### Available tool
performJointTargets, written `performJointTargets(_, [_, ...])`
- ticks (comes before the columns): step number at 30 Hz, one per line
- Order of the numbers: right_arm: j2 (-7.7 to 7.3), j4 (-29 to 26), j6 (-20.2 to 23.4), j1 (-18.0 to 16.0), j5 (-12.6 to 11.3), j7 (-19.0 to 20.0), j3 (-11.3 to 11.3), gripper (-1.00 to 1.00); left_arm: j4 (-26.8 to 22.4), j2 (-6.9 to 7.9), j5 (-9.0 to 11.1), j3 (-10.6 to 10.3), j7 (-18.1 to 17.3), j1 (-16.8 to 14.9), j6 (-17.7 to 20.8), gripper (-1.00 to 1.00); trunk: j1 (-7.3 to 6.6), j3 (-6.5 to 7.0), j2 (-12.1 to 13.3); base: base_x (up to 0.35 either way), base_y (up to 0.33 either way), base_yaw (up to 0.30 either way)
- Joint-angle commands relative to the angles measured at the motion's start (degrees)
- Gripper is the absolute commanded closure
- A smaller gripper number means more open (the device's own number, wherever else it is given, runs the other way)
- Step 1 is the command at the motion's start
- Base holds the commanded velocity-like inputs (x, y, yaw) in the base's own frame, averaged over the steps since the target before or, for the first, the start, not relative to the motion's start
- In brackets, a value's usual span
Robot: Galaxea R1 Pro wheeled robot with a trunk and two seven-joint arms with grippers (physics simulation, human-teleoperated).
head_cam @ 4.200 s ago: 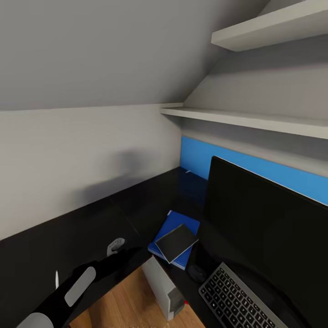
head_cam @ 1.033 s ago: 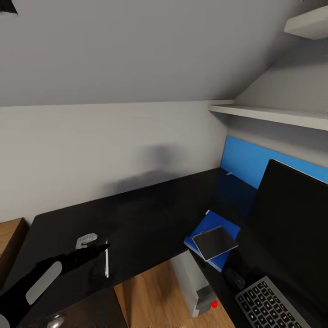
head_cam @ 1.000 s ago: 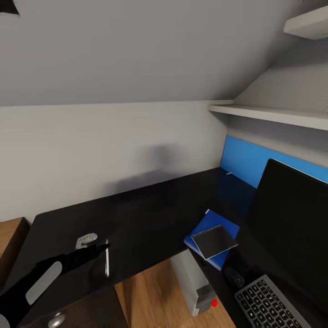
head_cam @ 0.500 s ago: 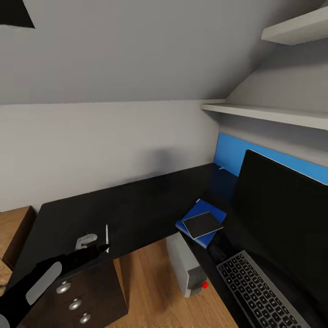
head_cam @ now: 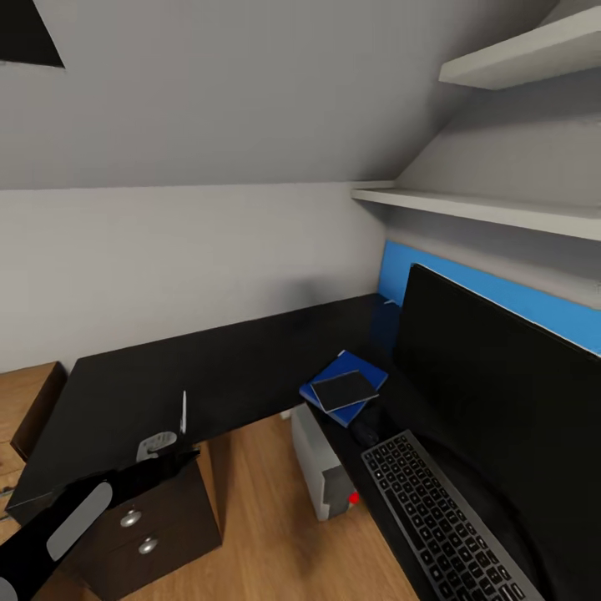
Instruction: In the bedroom, organize the workspace by keeping the computer under the desk, ensuring the monitor is on the desk, placing the keyboard on the desk next to the monitor, placing the mouse on the desk next to the keyboard, moving the folder from the swivel chair onto the desk next to the mouse, stacking the notebook on top of the folder with the pen on top of the notebook, and positioning the swivel chair next to the desk.
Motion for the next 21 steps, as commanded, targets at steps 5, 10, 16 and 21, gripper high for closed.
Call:
performJointTargets(5, [0.05, -0.1, 0.0, 0.0, 0.0, -0.5, 0.5, -1.00, 2.8, 0.02, 0.5, -0.1, 0.0, -0.1, -0.1, -1.00, -0.01, -0.06, 0.0, -0.056, -0.054, 0.092])
performJointTargets(10, [-0.01, -1.1, -0.1, 0.0, 0.0, -0.5, 0.5, -1.00, 5.4, -0.05, 0.4, -0.3, 0.0, -0.1, -0.4, -1.00, -0.01, -0.10, 0.0, -0.011, -0.011, 0.101])
performJointTargets(16, [-0.17, -1.8, -0.2, -0.3, 0.1, -0.6, 0.5, -1.00, 10.5, -0.34, 0.4, -0.6, 0.0, -0.1, -0.6, -1.00, -0.01, -0.14, 0.0, -0.002, -0.002, 0.034])
performJointTargets(21, [-0.26, -2.0, -0.3, -1.1, 0.1, -0.7, 0.5, -1.00, 20.0, -1.36, 0.4, -0.8, -0.3, -0.1, -3.5, -1.00, -0.01, -0.14, 0.0, 0.000, 0.000, 0.004])
